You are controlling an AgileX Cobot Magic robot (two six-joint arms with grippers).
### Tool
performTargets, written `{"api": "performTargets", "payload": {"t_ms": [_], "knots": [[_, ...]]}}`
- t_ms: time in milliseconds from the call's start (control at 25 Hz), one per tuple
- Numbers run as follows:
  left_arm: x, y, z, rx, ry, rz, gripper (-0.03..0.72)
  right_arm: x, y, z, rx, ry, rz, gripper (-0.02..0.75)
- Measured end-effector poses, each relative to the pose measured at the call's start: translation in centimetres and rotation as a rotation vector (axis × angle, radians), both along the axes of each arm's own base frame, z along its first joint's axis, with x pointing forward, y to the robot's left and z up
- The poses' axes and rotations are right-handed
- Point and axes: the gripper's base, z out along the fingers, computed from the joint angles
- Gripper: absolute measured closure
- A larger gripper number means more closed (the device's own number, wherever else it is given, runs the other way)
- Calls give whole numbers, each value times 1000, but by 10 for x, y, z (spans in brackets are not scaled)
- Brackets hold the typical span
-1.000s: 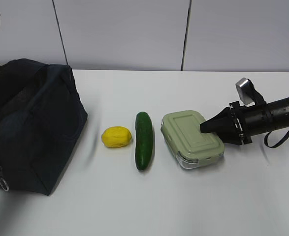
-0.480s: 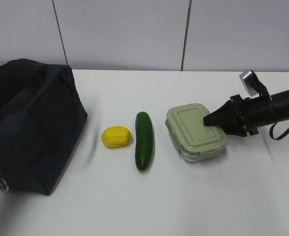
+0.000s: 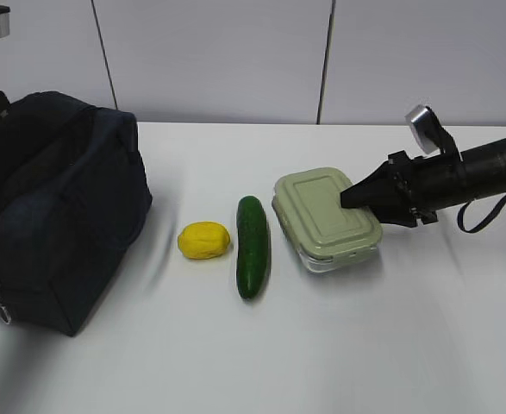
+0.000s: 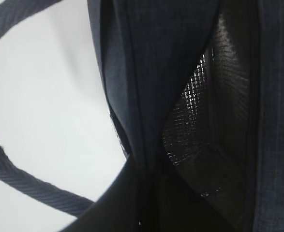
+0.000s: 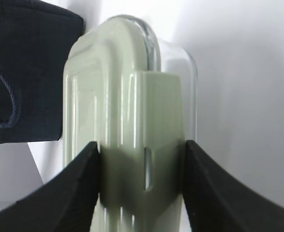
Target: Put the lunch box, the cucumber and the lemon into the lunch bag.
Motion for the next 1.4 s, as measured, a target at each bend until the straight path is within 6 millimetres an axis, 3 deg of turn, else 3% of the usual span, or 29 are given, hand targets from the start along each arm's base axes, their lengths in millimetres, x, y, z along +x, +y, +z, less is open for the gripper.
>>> {"api": "performTargets", "payload": {"t_ms": [400,680,920,1120,1400], "knots": [[-3,-19,0,58,-9,-34,691,-6,46,36,3,-77,99,348],[-5,-35,1,98,-25,-47,691,-12,63,63,24,-129,121,348],[2,-37,26,98,-103,-28,691,-17,69,85,39,-174,131,348],[8,-37,50,104,-190,-12,691,-18,71,86,42,-170,133,348],[11,-68,29,125,-143,-68,691,-20,83,89,62,-171,150,348]]}}
